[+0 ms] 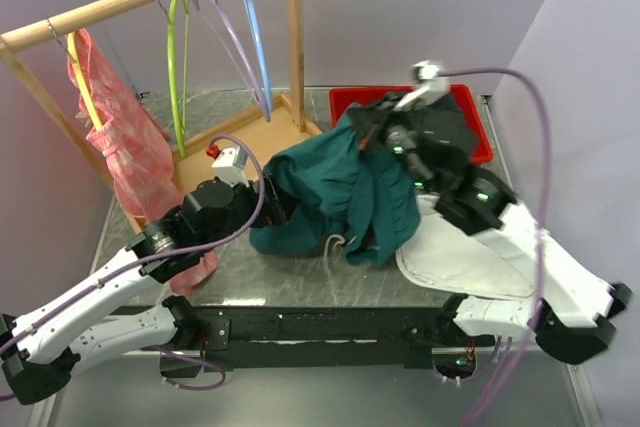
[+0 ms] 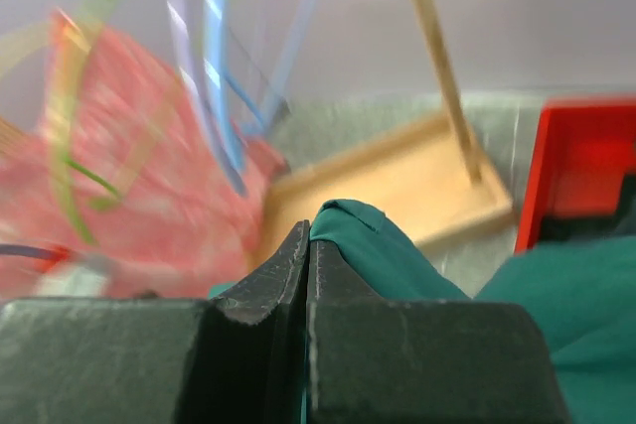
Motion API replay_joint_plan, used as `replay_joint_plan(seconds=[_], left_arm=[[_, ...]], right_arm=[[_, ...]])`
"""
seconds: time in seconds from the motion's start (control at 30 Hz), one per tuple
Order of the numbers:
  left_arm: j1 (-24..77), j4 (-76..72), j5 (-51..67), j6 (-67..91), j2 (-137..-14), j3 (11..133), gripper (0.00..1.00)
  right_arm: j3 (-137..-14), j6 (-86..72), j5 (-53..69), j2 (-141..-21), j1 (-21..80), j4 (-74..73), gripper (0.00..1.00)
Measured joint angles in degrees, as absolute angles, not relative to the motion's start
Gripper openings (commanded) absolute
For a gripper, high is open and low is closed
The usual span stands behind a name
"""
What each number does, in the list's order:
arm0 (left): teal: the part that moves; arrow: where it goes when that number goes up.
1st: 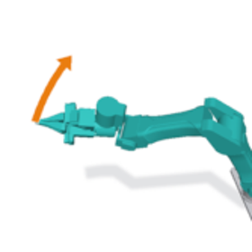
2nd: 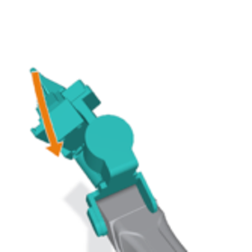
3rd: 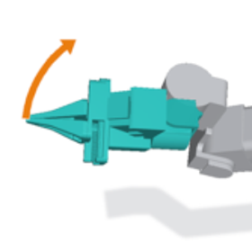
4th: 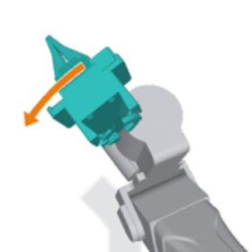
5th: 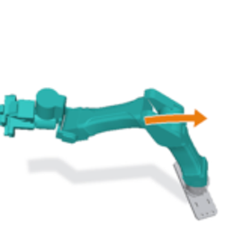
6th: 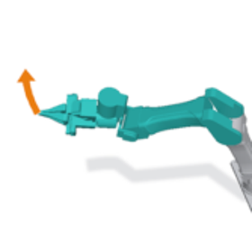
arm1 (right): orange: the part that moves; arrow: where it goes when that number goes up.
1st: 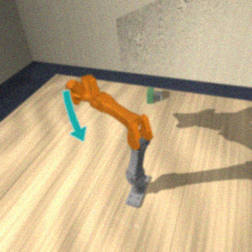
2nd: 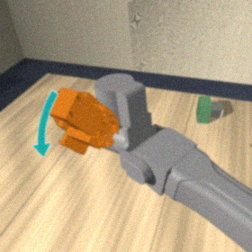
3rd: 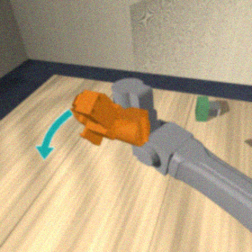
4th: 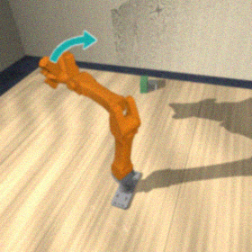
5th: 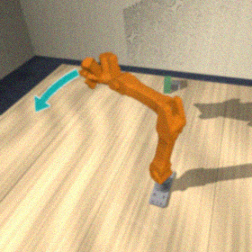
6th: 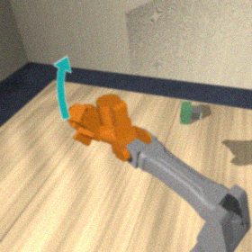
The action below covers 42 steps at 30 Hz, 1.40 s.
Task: Place the shorts on the hanger
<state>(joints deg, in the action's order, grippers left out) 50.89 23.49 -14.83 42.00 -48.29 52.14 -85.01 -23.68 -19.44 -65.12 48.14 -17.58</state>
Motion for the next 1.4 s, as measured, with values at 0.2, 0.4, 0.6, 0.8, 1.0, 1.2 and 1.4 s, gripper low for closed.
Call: replay_joint_plan(seconds=[0.2, 0.4, 0.6, 0.8, 1.0, 1.2, 1.4], left_arm=[[50.9, 24.6, -14.4, 42.0, -46.3, 50.9, 0.97], [51.7, 24.4, -13.3, 41.6, -51.2, 47.8, 0.97], [53.8, 25.0, -14.4, 41.2, -65.5, 52.0, 0.98], [55.0, 28.8, -23.7, 42.6, -73.3, 60.4, 0.97], [55.2, 32.4, -28.5, 46.2, -68.3, 54.0, 0.97], [55.3, 33.4, -26.6, 50.7, -62.9, 43.2, 0.99], [55.3, 31.5, -24.8, 52.7, -62.2, 39.0, 0.98]], right_arm=[[-81.3, -27.5, -14.6, -80.8, 47.9, -17.5, 0.08], [-81.3, -29.0, -10.7, -87.2, 46.7, -19.0, 0.57], [-71.2, -29.1, -10.4, -77.2, 42.8, -18.4, 0.62], [-59.7, -29.1, -11.6, -63.6, 39.5, -20.5, 0.65], [-50.7, -27.5, -11.4, -60.0, 44.5, -21.5, 0.65], [-47.1, -25.1, -12.9, -60.4, 47.7, -25.6, 0.68], [-47.8, -23.9, -15.9, -63.5, 52.4, -27.6, 0.72]])
